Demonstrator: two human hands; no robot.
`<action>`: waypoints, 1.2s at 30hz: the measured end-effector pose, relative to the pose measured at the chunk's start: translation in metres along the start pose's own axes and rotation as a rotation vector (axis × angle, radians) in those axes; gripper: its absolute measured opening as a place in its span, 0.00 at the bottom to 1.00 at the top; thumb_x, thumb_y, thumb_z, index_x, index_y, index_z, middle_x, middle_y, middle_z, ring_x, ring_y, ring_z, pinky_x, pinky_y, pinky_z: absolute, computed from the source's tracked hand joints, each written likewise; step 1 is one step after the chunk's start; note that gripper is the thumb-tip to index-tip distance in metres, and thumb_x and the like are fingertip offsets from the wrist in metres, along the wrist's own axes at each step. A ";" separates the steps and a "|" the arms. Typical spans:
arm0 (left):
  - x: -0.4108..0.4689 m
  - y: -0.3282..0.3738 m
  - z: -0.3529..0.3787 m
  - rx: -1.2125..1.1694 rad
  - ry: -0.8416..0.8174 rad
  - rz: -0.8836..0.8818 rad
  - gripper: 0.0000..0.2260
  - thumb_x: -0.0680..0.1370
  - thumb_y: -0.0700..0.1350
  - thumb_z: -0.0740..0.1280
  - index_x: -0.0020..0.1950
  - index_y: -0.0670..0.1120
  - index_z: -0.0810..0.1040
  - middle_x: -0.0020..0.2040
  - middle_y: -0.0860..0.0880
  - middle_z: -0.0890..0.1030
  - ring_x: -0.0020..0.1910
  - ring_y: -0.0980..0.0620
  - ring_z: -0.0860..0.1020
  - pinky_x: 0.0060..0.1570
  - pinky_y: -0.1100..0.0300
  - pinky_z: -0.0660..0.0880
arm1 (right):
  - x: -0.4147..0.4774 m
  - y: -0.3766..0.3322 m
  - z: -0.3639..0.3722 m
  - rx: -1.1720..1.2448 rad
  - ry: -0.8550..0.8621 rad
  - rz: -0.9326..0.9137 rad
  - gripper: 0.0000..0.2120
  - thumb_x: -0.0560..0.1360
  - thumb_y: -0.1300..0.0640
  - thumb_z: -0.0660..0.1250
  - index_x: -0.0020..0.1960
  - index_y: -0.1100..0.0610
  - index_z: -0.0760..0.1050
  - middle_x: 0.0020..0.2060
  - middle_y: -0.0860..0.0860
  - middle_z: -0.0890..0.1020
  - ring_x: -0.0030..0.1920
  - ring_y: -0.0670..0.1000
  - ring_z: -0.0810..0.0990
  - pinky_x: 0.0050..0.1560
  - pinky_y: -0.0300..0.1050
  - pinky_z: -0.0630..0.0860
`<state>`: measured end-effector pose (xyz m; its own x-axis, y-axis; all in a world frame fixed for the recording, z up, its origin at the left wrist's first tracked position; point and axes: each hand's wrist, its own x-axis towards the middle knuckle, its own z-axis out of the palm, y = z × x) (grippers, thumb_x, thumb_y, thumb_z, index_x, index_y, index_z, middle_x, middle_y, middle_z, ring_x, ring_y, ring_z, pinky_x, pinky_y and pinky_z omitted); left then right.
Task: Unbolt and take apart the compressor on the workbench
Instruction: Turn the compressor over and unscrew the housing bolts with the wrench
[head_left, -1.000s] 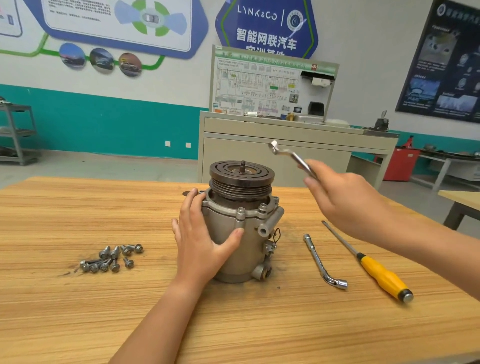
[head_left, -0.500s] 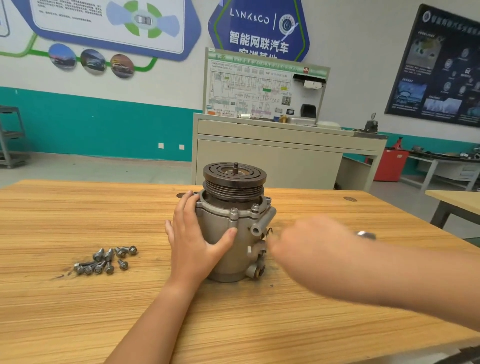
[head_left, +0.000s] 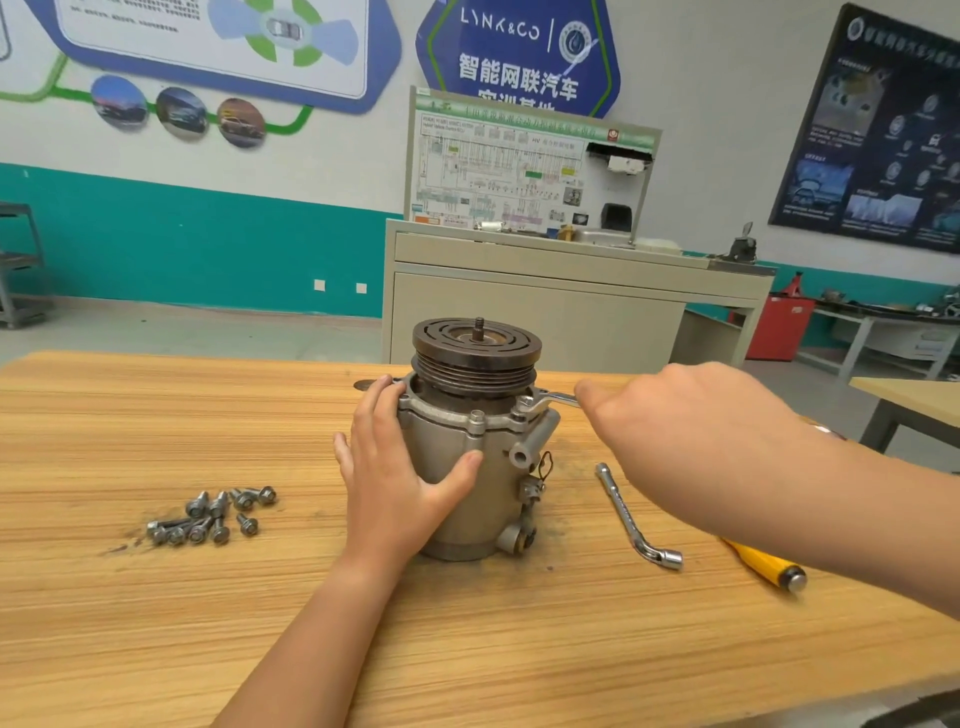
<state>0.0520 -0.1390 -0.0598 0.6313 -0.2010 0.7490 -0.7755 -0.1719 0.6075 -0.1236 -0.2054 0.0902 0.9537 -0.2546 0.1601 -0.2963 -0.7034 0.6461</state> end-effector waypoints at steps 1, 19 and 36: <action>0.000 0.000 0.000 -0.001 0.000 -0.002 0.41 0.65 0.65 0.60 0.71 0.42 0.63 0.72 0.46 0.63 0.72 0.49 0.60 0.68 0.33 0.52 | 0.001 -0.003 -0.002 -0.009 -0.008 -0.014 0.16 0.75 0.67 0.55 0.62 0.58 0.65 0.28 0.49 0.61 0.25 0.48 0.58 0.23 0.41 0.55; -0.002 0.004 -0.001 -0.001 -0.007 -0.023 0.42 0.64 0.65 0.60 0.72 0.42 0.62 0.72 0.46 0.63 0.72 0.48 0.61 0.68 0.33 0.52 | 0.010 -0.015 -0.002 -0.099 -0.080 -0.072 0.21 0.76 0.70 0.55 0.69 0.70 0.58 0.33 0.49 0.68 0.27 0.47 0.61 0.21 0.40 0.55; 0.012 -0.020 -0.002 -0.374 -0.027 -0.162 0.30 0.65 0.64 0.60 0.66 0.60 0.61 0.61 0.70 0.65 0.60 0.76 0.63 0.58 0.71 0.60 | 0.013 -0.011 0.033 -0.081 -0.030 -0.135 0.31 0.76 0.69 0.53 0.73 0.68 0.41 0.27 0.52 0.62 0.24 0.51 0.60 0.21 0.43 0.54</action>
<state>0.0748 -0.1365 -0.0626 0.7416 -0.2262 0.6316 -0.6118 0.1581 0.7750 -0.1092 -0.2226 0.0606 0.9822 -0.1823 0.0462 -0.1595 -0.6774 0.7182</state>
